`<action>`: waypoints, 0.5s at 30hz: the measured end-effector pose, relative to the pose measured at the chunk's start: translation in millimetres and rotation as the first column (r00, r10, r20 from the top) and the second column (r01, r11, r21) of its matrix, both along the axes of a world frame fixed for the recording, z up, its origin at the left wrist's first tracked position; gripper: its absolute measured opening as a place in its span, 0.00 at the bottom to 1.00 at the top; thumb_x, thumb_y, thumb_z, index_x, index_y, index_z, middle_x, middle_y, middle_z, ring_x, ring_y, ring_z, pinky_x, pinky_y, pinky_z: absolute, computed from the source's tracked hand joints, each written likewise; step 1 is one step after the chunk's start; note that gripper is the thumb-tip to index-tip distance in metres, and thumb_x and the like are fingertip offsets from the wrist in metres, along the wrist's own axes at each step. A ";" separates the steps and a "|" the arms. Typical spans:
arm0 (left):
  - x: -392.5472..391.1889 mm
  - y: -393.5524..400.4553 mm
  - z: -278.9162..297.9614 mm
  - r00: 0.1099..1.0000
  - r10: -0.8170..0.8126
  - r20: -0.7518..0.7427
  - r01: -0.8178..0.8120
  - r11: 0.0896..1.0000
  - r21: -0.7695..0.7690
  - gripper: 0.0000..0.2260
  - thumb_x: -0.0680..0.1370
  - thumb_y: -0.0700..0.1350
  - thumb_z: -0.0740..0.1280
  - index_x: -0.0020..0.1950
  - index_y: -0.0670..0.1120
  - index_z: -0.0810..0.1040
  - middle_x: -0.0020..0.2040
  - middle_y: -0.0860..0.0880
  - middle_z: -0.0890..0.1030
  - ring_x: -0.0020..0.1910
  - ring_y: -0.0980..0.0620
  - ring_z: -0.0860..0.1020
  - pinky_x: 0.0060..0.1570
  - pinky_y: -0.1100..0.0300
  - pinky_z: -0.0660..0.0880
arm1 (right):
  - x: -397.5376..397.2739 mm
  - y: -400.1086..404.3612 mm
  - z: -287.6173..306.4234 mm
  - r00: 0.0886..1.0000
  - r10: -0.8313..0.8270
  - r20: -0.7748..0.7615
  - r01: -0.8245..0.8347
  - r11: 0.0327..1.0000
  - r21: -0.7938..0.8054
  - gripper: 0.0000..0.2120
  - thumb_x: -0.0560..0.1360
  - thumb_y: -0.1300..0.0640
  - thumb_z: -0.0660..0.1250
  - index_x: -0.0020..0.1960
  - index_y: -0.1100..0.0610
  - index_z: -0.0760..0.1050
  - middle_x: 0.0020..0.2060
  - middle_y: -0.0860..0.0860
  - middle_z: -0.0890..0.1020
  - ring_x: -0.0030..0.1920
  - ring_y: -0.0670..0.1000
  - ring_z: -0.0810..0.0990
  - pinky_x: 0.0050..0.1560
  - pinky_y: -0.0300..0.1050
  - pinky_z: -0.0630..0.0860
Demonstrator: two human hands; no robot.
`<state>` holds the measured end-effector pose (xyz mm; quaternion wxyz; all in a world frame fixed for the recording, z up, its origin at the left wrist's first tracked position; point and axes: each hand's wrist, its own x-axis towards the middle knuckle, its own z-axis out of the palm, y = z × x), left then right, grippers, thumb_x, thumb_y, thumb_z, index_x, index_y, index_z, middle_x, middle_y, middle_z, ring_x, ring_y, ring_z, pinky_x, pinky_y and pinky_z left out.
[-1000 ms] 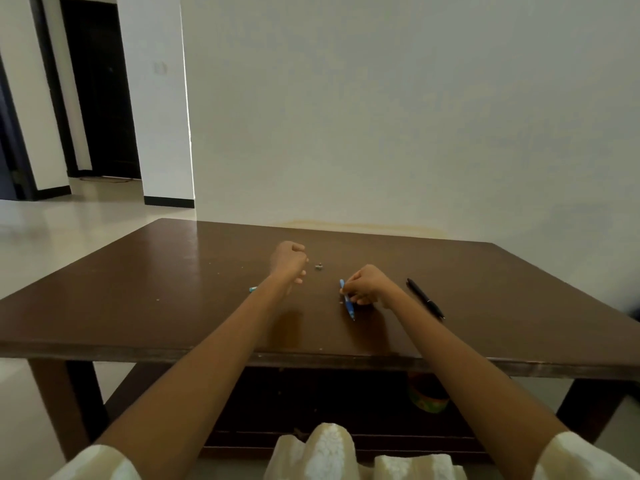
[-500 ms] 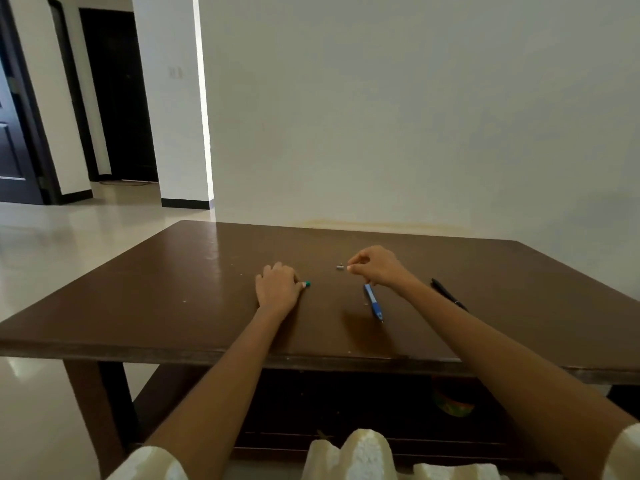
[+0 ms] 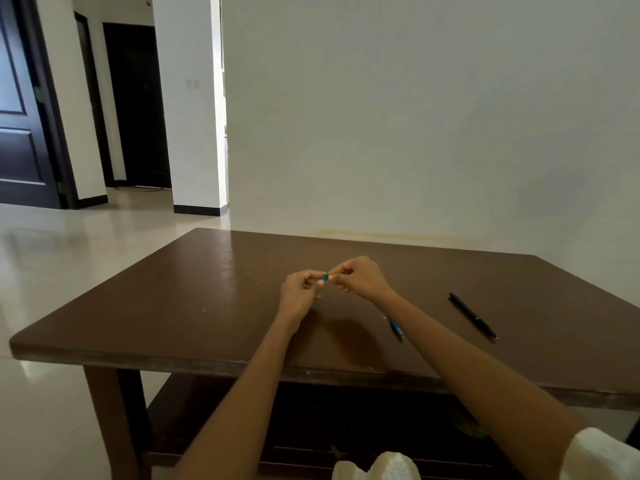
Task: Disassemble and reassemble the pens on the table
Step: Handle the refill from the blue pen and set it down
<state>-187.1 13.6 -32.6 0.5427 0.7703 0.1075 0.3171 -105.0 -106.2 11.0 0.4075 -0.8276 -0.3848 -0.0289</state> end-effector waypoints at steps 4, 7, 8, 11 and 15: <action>0.3 -0.3 0.9 0.999 0.040 0.022 -0.039 0.998 -0.048 0.05 0.76 0.40 0.67 0.49 0.46 0.81 0.41 0.48 0.82 0.34 0.55 0.76 0.38 0.62 0.75 | 1.8 4.7 1.5 0.996 0.003 -0.091 0.001 0.999 0.045 0.07 0.72 0.57 0.72 0.47 0.59 0.83 0.38 0.54 0.84 0.32 0.43 0.79 0.35 0.31 0.78; 0.2 0.6 0.7 0.999 0.037 0.034 -0.035 0.996 -0.078 0.03 0.76 0.41 0.68 0.47 0.48 0.80 0.41 0.49 0.82 0.36 0.56 0.76 0.38 0.64 0.74 | 1.8 7.8 3.4 0.992 0.014 -0.126 -0.007 0.999 0.051 0.07 0.72 0.56 0.72 0.46 0.59 0.83 0.37 0.53 0.84 0.34 0.44 0.80 0.36 0.33 0.78; 0.1 0.5 0.4 0.999 0.036 0.038 -0.032 0.996 -0.082 0.03 0.76 0.41 0.68 0.47 0.48 0.80 0.41 0.49 0.82 0.38 0.56 0.77 0.39 0.64 0.73 | 2.2 8.5 4.9 0.988 0.022 -0.151 -0.015 0.999 0.046 0.07 0.72 0.56 0.72 0.46 0.59 0.83 0.37 0.54 0.84 0.34 0.45 0.80 0.36 0.33 0.78; 0.4 -0.1 0.2 0.998 0.037 0.053 -0.033 0.996 -0.085 0.04 0.76 0.41 0.67 0.47 0.49 0.80 0.41 0.49 0.82 0.44 0.54 0.80 0.46 0.63 0.75 | 3.2 8.0 10.2 0.955 0.066 -0.291 -0.046 0.996 0.074 0.07 0.72 0.58 0.71 0.45 0.61 0.82 0.36 0.55 0.83 0.33 0.45 0.82 0.34 0.33 0.78; 1.3 0.4 -1.1 0.996 0.059 0.064 -0.054 0.996 -0.077 0.04 0.76 0.40 0.66 0.48 0.46 0.81 0.40 0.50 0.82 0.43 0.54 0.79 0.43 0.66 0.74 | 2.0 8.7 6.1 0.861 0.159 -0.483 -0.071 0.978 0.196 0.06 0.74 0.61 0.69 0.47 0.64 0.80 0.37 0.56 0.84 0.34 0.45 0.83 0.37 0.35 0.80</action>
